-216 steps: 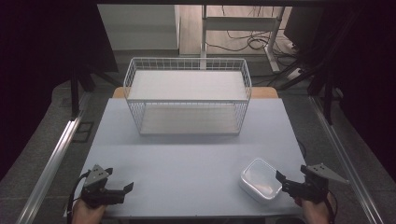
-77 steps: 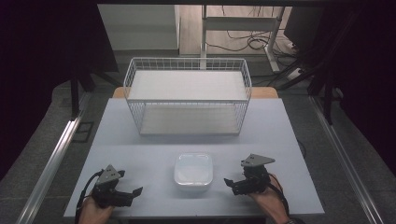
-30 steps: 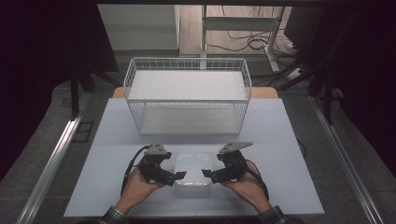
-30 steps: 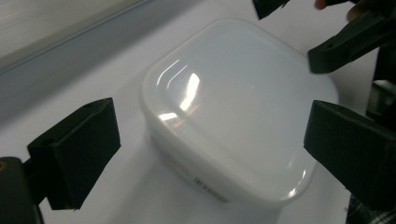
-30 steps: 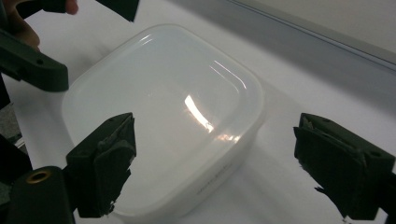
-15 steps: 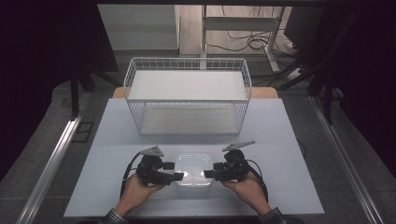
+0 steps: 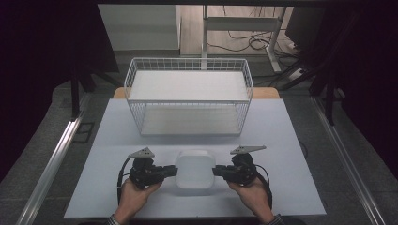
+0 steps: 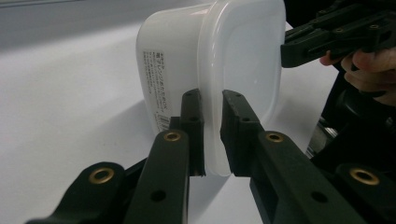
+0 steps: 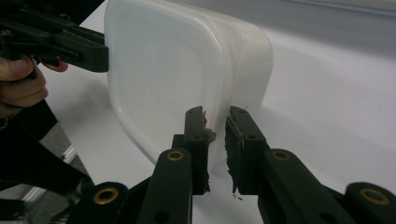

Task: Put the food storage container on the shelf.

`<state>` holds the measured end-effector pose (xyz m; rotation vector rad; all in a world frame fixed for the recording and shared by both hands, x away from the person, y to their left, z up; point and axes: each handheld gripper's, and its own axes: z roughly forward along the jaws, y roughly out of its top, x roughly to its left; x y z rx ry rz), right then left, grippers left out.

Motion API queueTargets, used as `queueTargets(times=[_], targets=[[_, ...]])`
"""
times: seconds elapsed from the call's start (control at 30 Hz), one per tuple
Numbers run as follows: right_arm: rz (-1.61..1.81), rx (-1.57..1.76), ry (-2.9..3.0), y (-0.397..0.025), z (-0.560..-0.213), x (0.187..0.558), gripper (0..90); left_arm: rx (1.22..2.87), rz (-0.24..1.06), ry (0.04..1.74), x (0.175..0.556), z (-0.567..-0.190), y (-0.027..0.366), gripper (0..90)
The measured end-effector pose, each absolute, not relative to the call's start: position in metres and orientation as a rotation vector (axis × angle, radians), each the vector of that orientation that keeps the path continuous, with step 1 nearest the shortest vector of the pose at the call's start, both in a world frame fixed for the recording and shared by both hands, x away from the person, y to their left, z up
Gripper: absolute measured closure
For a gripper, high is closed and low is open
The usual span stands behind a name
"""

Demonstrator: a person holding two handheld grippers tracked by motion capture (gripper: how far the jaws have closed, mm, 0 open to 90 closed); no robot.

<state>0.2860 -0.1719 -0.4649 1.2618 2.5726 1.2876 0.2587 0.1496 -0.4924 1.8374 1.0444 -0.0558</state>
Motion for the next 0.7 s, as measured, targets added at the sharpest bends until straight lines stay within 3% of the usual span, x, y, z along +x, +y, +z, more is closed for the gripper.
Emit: queueTargets(times=[0.7], targets=[[1.386,1.108,2.463,-0.163,-0.428,0.297,78.8,1.830,0.102,0.981,0.269,-0.444,0.158,80.3]])
